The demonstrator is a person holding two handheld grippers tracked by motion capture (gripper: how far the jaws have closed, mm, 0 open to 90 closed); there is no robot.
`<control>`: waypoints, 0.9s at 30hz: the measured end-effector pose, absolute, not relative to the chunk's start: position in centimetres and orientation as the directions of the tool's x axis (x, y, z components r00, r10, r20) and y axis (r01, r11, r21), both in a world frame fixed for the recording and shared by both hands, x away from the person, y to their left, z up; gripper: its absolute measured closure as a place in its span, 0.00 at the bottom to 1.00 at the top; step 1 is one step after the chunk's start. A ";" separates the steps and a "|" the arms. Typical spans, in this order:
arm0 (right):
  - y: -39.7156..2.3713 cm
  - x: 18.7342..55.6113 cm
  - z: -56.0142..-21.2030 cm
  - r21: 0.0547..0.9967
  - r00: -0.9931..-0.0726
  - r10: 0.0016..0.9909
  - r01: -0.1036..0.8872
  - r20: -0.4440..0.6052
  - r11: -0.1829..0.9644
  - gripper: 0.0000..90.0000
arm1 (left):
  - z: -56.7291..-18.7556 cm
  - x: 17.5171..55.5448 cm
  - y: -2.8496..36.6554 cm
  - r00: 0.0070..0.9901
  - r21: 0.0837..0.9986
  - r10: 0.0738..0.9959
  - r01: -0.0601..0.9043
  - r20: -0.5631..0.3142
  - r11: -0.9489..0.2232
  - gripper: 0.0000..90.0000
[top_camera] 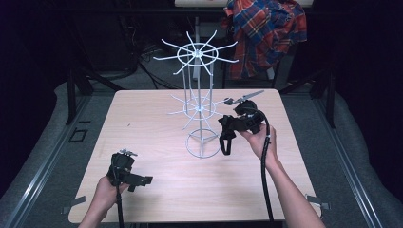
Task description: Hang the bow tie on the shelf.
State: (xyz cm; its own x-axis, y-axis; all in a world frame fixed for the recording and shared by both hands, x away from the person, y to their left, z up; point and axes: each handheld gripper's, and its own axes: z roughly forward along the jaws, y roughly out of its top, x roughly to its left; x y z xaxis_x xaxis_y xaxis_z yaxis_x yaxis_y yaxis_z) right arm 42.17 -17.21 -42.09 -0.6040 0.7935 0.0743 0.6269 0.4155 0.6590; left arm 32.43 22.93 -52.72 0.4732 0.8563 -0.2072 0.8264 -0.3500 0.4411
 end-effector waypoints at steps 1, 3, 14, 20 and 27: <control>-17.2 42.2 -42.1 0.659 -0.604 0.793 0.627 0.074 0.415 0.79 | -52.7 32.4 22.9 0.473 0.441 0.856 0.826 -0.207 -0.350 0.01; -17.5 42.0 -42.0 0.662 -0.603 0.794 0.626 0.077 0.412 0.76 | -52.7 32.4 22.9 0.474 0.441 0.856 0.826 -0.207 -0.351 0.01; -17.9 41.1 -41.3 0.662 -0.619 0.783 0.613 0.062 0.432 0.69 | -52.7 32.4 22.9 0.473 0.439 0.856 0.827 -0.207 -0.351 0.01; -18.2 40.5 -41.1 0.664 -0.631 0.773 0.604 0.062 0.441 0.64 | -52.7 32.4 22.9 0.472 0.439 0.857 0.827 -0.207 -0.350 0.01; -18.9 39.4 -40.9 0.652 -0.648 0.760 0.599 0.054 0.465 0.49 | -52.8 32.5 22.9 0.471 0.439 0.857 0.828 -0.208 -0.348 0.01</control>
